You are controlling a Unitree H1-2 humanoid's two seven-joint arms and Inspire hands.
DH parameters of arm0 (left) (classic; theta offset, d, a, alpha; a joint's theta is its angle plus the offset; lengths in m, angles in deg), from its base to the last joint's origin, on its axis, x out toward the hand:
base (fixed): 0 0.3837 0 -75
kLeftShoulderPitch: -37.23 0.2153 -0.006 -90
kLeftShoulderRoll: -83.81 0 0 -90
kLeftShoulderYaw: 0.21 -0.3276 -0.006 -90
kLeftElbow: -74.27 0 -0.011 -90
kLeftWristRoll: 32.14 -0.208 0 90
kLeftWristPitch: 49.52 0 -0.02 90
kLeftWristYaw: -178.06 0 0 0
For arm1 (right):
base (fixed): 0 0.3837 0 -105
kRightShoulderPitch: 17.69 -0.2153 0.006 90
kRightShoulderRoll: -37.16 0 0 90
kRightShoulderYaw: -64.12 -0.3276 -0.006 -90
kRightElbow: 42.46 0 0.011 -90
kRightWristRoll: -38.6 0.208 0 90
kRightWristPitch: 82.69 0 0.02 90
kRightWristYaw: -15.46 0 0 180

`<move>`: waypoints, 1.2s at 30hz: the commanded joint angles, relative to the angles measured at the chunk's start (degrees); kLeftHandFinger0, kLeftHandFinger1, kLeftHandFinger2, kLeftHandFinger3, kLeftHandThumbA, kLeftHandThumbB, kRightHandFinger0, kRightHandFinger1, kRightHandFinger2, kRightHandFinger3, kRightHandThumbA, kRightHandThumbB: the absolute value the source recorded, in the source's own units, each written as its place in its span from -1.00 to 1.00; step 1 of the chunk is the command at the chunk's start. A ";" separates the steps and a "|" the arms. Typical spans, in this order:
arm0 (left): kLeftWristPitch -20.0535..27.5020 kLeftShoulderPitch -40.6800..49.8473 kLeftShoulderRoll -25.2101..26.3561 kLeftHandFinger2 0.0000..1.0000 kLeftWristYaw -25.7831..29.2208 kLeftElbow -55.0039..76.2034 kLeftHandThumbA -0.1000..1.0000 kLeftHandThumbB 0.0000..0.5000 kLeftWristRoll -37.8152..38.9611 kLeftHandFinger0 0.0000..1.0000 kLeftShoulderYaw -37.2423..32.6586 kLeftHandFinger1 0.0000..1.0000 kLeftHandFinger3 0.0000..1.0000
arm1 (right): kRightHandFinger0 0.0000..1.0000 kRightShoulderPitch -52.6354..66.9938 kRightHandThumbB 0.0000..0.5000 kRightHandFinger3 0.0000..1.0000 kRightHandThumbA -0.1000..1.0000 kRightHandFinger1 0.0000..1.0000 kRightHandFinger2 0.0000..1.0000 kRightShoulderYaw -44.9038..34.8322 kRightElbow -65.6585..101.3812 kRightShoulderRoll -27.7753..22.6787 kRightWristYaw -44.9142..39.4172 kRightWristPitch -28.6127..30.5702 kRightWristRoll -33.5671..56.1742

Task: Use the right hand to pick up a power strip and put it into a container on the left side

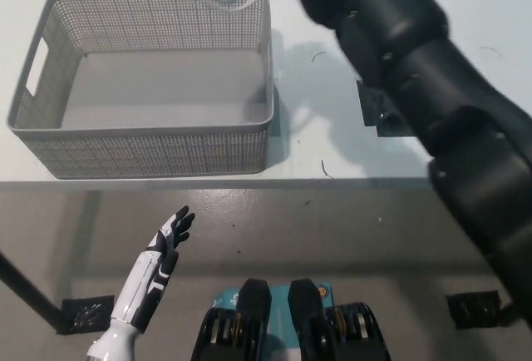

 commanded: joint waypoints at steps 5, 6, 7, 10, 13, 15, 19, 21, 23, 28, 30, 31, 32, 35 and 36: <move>2.31 -0.77 1.93 1.00 -0.61 2.05 1.00 -0.02 0.10 1.00 -0.07 1.00 1.00 | -1.00 -17.27 0.28 -0.56 -1.00 -0.92 0.02 2.52 -9.47 8.85 0.26 0.27 3.08; 2.31 -0.71 1.89 1.00 -0.76 2.10 1.00 -0.02 0.26 1.00 -0.12 1.00 1.00 | -1.00 -17.46 0.09 -0.61 -1.00 -0.98 -0.06 1.94 -10.07 9.54 -1.72 0.61 4.16; 2.31 -0.75 1.86 1.00 -0.76 2.15 1.00 -0.02 0.17 1.00 -0.16 1.00 1.00 | -1.00 -17.87 -0.09 -0.70 -1.00 -0.99 -0.05 1.10 -10.78 10.51 -4.85 0.32 5.58; 2.31 -0.99 1.68 1.00 -0.77 2.10 1.00 -0.01 0.30 1.00 0.01 1.00 1.00 | -1.00 -18.82 -0.21 -0.54 -1.00 -0.77 0.41 -2.30 -12.26 12.52 -14.82 -2.01 9.99; 2.31 -0.93 1.72 1.00 -1.10 2.25 1.00 -0.02 0.93 1.00 0.28 1.00 1.00 | -1.00 -19.45 -0.23 -0.53 -1.00 -0.50 0.73 -5.47 -13.33 13.73 -22.39 -4.43 13.66; 2.31 -1.00 1.88 1.00 -1.26 2.26 1.00 -0.04 1.00 1.00 0.27 1.00 1.00 | -1.00 -19.29 -0.22 -0.49 -1.00 -0.40 0.83 -5.83 -13.89 13.64 -24.49 -4.45 14.01; 2.31 -1.05 2.16 1.00 -1.36 2.25 1.00 -0.02 0.80 1.00 0.25 1.00 1.00 | -1.00 -17.63 -0.03 -0.43 -1.00 -0.41 0.61 -6.06 -15.04 13.01 -27.66 -5.20 14.24; 2.31 -1.05 2.30 1.00 -1.60 2.32 1.00 -0.04 1.17 1.00 0.20 1.00 1.00 | -0.98 -16.96 0.03 -0.52 -1.00 -0.35 0.63 -6.48 -15.60 12.62 -30.63 -6.77 14.91; 2.31 -1.20 2.44 1.00 -1.76 2.12 1.00 -0.05 1.49 1.00 0.11 1.00 1.00 | -0.93 -16.83 0.18 -0.38 -1.00 -0.33 0.48 -7.56 -16.02 12.12 -35.14 -8.98 16.46; 2.31 -1.40 2.53 1.00 -1.50 2.31 1.00 -0.02 0.64 1.00 -0.08 1.00 1.00 | 0.59 -21.24 0.58 1.00 0.02 1.00 1.00 -8.19 -18.00 11.22 -59.15 -20.34 17.73; 2.31 -1.51 2.33 1.00 -1.90 2.33 1.00 -0.02 1.16 1.00 -0.04 1.00 1.00 | 1.00 -23.39 0.79 1.00 0.42 1.00 1.00 -5.82 -18.75 10.80 -68.75 -22.31 15.56; 2.31 -1.51 2.31 1.00 -2.02 2.36 1.00 -0.01 1.37 1.00 -0.03 1.00 1.00 | 1.00 -23.95 0.83 1.00 0.60 1.00 1.00 -5.20 -18.84 10.58 -71.33 -21.56 15.06; 2.31 -1.60 2.26 1.00 -1.87 2.41 1.00 -0.02 1.11 1.00 -0.07 1.00 1.00 | 1.00 -24.52 0.97 1.00 0.57 1.00 1.00 -5.91 -18.72 10.15 -72.39 -21.16 15.87; 2.31 -2.09 2.47 1.00 -1.17 2.49 1.00 -0.03 -0.26 1.00 -0.30 1.00 1.00 | 1.00 -26.70 0.86 1.00 0.34 1.00 1.00 -8.40 -18.62 9.02 -78.20 -21.36 18.66; 2.31 -2.13 2.56 1.00 -1.21 2.61 1.00 -0.04 -0.27 1.00 -0.32 1.00 1.00 | 1.00 -27.66 0.84 1.00 0.41 1.00 1.00 -10.10 -18.74 8.62 -82.41 -22.86 20.55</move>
